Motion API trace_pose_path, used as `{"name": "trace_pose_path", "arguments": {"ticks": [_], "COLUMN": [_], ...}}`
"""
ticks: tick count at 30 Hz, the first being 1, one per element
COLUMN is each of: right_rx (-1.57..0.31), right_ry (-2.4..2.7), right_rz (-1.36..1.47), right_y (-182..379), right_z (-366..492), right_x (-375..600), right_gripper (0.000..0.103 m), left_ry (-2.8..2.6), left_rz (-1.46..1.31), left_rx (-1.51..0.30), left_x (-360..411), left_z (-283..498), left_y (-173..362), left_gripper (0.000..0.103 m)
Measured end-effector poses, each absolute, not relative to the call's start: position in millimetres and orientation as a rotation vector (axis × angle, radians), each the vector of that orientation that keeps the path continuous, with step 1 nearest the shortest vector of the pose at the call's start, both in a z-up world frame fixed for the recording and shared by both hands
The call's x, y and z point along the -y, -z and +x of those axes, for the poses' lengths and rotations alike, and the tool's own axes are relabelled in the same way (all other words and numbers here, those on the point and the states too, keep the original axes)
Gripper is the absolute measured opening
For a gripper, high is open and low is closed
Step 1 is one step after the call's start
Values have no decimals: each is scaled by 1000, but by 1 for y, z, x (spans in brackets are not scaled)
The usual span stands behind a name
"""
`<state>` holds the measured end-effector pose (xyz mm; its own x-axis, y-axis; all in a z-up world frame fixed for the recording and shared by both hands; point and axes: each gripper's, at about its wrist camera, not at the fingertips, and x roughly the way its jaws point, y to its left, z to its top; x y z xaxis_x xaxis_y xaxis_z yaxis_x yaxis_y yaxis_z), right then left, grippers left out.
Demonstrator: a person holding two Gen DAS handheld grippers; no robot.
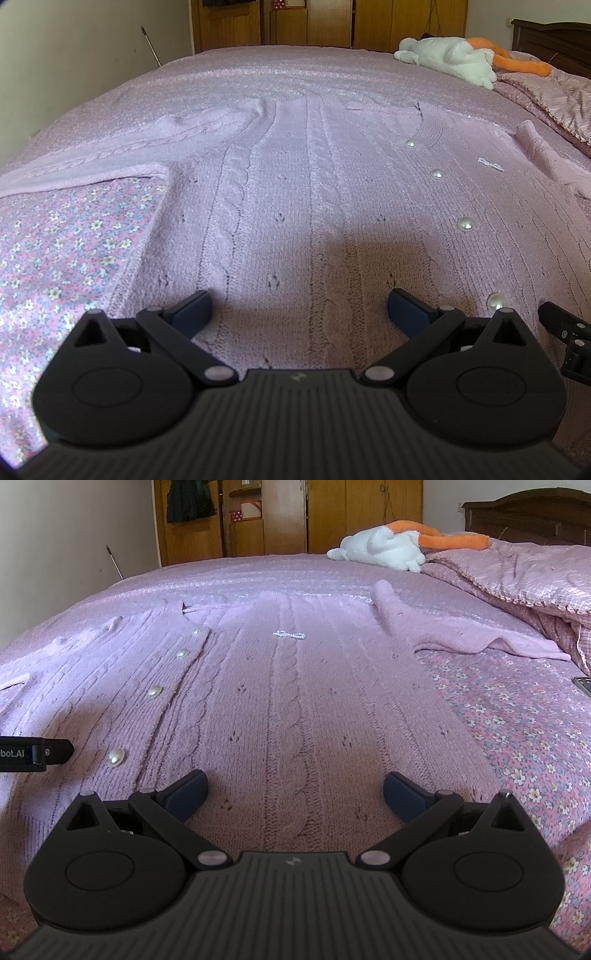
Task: Fold small clothes
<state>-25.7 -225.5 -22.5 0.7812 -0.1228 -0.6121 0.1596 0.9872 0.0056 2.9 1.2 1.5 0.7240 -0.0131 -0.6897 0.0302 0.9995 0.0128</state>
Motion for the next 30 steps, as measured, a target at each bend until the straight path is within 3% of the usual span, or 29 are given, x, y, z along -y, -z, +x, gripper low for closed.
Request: {"name": "trace_pose_path", "arguments": {"ticks": [11,20,30], "right_rx": [-745,-660,-607], "right_ry": [-93,-96,78], "right_rz": [221,334,469], "right_y": [-4,-29,-15], "right_z": [-17,7,49], "right_x": [275,358,471], "right_gripper": [103,103,103], "left_ry": [1,-53,-68], "left_rz": [-51,-66,3], "left_rx": [-869,-890,-901], "left_x": [-7,-3,20], "left_z": [21,35,49], "left_y": [-17,-33,-41], "left_gripper": [103,103,103]}}
